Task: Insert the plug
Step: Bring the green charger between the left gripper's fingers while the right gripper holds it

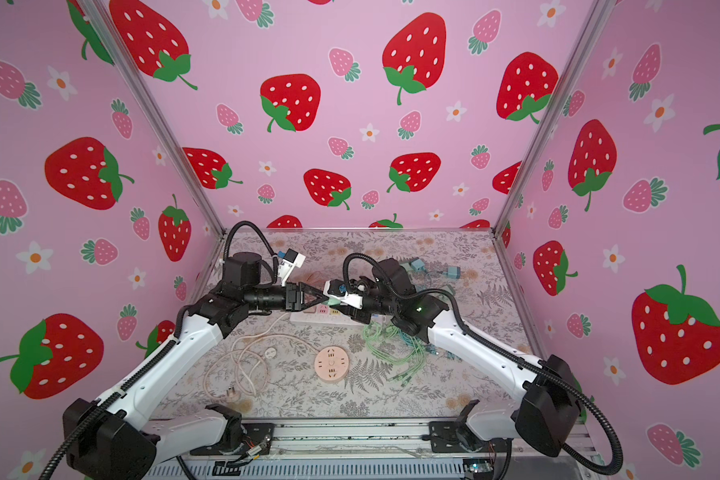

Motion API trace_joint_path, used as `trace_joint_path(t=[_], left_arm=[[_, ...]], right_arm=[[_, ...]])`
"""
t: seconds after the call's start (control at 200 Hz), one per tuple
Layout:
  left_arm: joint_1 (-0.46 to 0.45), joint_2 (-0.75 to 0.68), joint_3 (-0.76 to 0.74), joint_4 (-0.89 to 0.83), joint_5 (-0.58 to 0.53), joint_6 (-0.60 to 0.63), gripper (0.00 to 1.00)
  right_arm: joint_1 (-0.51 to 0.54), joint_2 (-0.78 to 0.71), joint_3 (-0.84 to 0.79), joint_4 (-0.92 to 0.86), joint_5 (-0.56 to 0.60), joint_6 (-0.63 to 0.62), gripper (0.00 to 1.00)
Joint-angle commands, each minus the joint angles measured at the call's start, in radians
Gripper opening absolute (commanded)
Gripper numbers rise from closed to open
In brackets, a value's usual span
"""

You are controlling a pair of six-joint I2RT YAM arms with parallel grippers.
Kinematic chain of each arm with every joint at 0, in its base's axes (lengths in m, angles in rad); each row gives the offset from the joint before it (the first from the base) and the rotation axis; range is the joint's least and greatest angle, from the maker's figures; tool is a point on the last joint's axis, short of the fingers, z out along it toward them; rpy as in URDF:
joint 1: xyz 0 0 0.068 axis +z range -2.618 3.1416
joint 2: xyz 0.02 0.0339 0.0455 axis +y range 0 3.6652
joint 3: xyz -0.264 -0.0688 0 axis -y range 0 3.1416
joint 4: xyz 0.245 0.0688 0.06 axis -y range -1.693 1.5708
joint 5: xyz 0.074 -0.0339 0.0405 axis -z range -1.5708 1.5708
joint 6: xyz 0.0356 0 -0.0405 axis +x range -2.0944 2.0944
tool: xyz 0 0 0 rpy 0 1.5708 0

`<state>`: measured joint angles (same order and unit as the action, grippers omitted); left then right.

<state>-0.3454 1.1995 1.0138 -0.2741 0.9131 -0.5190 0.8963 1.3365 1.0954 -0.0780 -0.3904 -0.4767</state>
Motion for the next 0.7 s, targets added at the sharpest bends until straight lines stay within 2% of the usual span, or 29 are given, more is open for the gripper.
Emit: trace_joint_path(t=[0.0, 0.295, 0.41, 0.6, 0.695], left_arm=[[-0.012, 0.004, 0.06, -0.01, 0.02, 0.016, 0.59], [-0.022, 0.011, 0.068, -0.012, 0.03, 0.009, 0.4], [-0.024, 0.012, 0.068, -0.013, 0.031, 0.008, 0.37], [-0.027, 0.015, 0.069, -0.005, 0.029, 0.007, 0.24], [-0.028, 0.022, 0.07, 0.004, 0.031, 0.005, 0.18]], right_arm=[[0.019, -0.029, 0.034, -0.012, 0.018, -0.037, 0.25], [0.034, -0.026, 0.041, -0.026, 0.056, -0.05, 0.26], [0.035, -0.028, 0.037, -0.017, 0.07, -0.048, 0.26], [0.036, -0.029, 0.028, -0.01, 0.096, -0.052, 0.3], [0.036, -0.034, 0.018, -0.002, 0.126, -0.049, 0.37]])
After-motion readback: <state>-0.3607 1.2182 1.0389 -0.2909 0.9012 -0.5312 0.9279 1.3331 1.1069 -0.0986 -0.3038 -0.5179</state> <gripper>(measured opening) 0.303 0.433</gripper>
